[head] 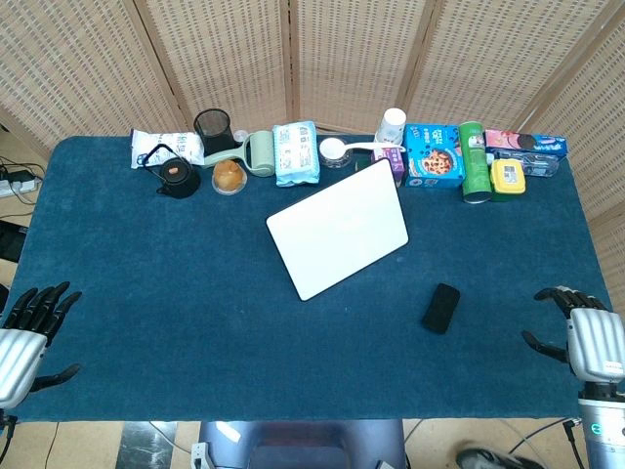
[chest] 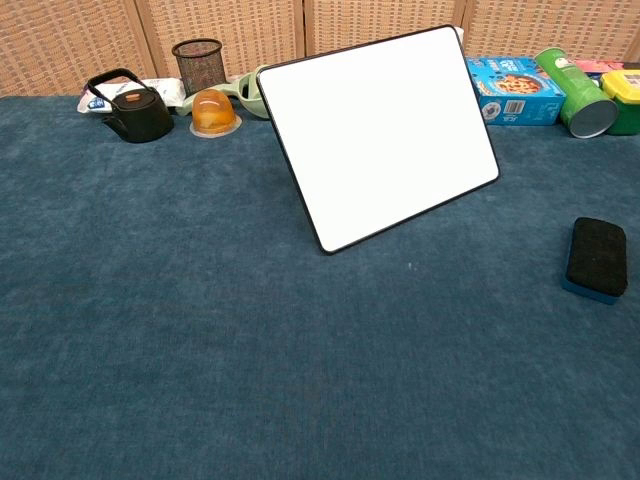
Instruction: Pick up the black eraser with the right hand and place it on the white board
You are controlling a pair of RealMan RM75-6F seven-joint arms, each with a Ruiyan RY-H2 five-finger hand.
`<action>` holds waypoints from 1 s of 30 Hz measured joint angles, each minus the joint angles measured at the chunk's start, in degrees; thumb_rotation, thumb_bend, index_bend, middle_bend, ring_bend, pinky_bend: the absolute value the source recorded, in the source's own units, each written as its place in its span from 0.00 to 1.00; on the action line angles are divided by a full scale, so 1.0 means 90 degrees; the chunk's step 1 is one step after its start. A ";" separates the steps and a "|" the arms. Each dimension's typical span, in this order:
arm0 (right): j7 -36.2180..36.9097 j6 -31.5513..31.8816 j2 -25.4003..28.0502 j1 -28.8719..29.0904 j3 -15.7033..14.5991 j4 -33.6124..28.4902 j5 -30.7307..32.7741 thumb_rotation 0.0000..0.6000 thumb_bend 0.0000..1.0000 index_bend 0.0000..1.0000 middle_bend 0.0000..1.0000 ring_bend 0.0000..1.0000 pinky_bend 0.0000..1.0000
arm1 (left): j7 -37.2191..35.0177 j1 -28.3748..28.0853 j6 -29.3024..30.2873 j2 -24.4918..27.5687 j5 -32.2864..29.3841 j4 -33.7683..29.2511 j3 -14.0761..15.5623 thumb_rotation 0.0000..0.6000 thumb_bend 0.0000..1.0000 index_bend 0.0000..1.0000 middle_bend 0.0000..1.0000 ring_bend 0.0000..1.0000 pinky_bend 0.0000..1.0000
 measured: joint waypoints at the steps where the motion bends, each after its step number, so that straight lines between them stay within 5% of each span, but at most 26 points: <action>1: 0.0010 -0.0025 0.0008 0.0005 -0.0014 0.0005 -0.0008 1.00 0.14 0.39 0.42 0.43 0.43 | 0.0000 0.0008 0.0013 -0.0002 0.0000 0.0000 -0.0001 1.00 0.15 0.00 0.00 0.00 0.00; 9: 0.0311 -0.0417 0.0123 0.0182 -0.0231 0.0271 -0.0386 1.00 0.09 0.37 0.40 0.41 0.39 | -0.0021 0.0046 0.0070 -0.0022 -0.0039 0.0040 -0.0016 1.00 0.15 0.00 0.00 0.00 0.00; 14: 0.0661 -0.0752 0.0147 0.0498 -0.0424 0.0885 -0.0974 1.00 0.04 0.31 0.25 0.25 0.29 | -0.0010 0.0046 0.0079 -0.0034 -0.0020 0.0041 -0.0024 1.00 0.15 0.00 0.00 0.00 0.00; 23: 0.1163 -0.0731 -0.0348 0.1388 -0.0763 0.3157 -0.2627 1.00 0.08 0.26 0.18 0.20 0.31 | 0.0268 0.0014 -0.0035 -0.0102 -0.0197 -0.0051 -0.0087 1.00 0.15 0.00 0.00 0.00 0.00; 30: 0.1494 -0.0769 -0.0977 0.2676 -0.1350 0.5174 -0.4024 1.00 0.10 0.23 0.19 0.20 0.33 | 0.0477 -0.0059 -0.0210 -0.0148 -0.0440 -0.0148 -0.0183 1.00 0.15 0.00 0.00 0.00 0.00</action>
